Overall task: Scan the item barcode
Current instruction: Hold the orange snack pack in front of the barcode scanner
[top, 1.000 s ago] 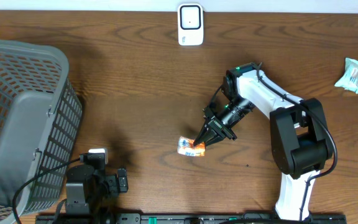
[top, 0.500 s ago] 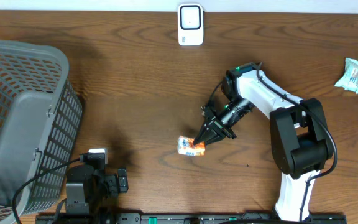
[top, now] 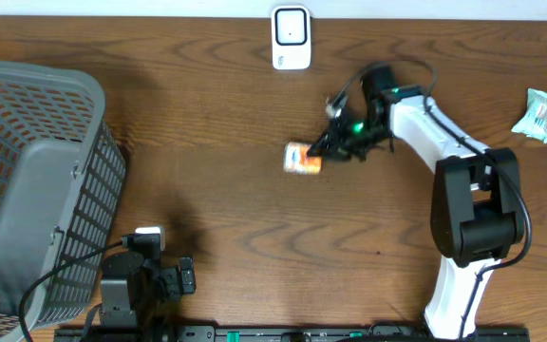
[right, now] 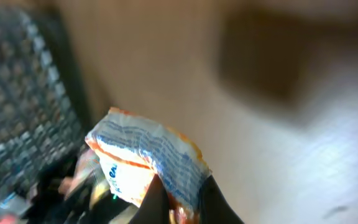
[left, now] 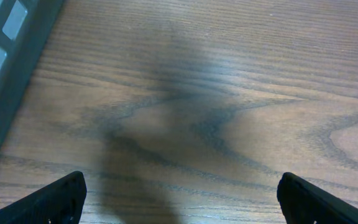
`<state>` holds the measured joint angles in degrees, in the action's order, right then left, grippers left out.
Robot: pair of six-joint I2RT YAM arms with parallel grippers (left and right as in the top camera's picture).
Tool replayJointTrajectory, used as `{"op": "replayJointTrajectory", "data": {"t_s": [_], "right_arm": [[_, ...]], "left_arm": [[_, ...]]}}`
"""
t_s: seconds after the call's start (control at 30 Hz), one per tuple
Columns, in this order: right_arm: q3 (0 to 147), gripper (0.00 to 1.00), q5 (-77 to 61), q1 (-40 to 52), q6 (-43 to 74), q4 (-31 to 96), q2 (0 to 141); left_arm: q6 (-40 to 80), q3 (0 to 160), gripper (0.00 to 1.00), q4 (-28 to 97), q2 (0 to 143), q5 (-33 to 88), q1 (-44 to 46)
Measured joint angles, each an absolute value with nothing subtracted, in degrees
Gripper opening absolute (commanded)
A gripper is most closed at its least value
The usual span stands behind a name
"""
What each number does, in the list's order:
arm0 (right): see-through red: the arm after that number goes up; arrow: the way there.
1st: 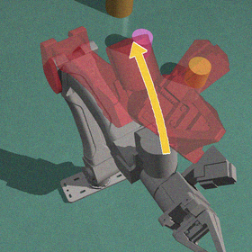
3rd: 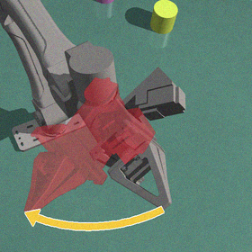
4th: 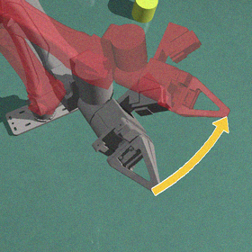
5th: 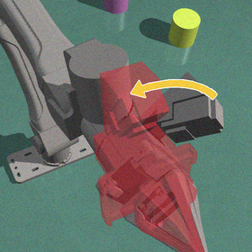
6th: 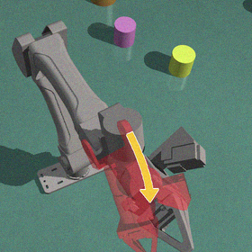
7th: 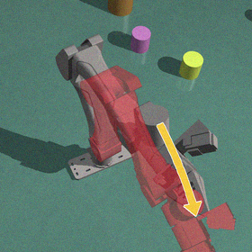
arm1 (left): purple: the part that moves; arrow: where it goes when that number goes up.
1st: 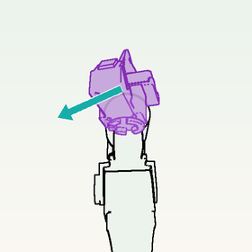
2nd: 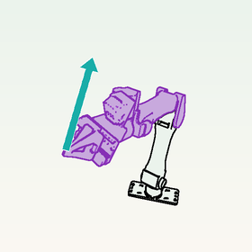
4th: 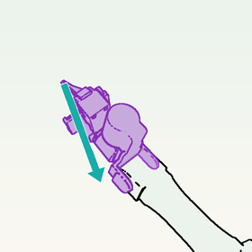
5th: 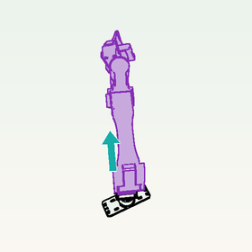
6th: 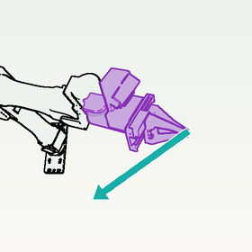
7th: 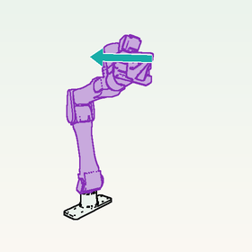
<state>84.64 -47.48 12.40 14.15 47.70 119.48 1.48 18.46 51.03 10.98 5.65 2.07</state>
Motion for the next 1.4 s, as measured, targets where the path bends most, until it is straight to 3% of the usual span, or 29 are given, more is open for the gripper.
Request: {"op": "replayJointTrajectory", "data": {"t_s": [0.23,0.3,0.43,0.67,0.97,1.4], "right_arm": [[88.7,0.01,-38.8,12.7,14.3,11.5,119.5],[89.4,0.01,-30.3,13.2,13.1,0.5,119.5],[89.4,0.01,-18.5,14.2,9.8,-11.6,119.6],[90.4,0.01,-12.7,16.6,-0.7,-30.7,125.3],[101.4,0.01,-10.8,17.1,-3.6,-31.7,141.7],[106.0,0.01,-10.9,17.1,-0.6,-28.5,142.5]], "left_arm": [[1.5,18.5,0.98,51.0,11.0,5.6,2.1],[1.5,18.5,0.98,51.0,11.0,5.6,2.1],[1.5,18.5,0.98,51.1,11.0,5.7,2.1],[1.5,18.5,0.98,51.0,11.0,5.7,2.1],[1.5,18.5,0.98,51.0,11.0,5.7,2.1],[1.5,18.5,0.98,51.0,11.0,5.7,2.1]]}}
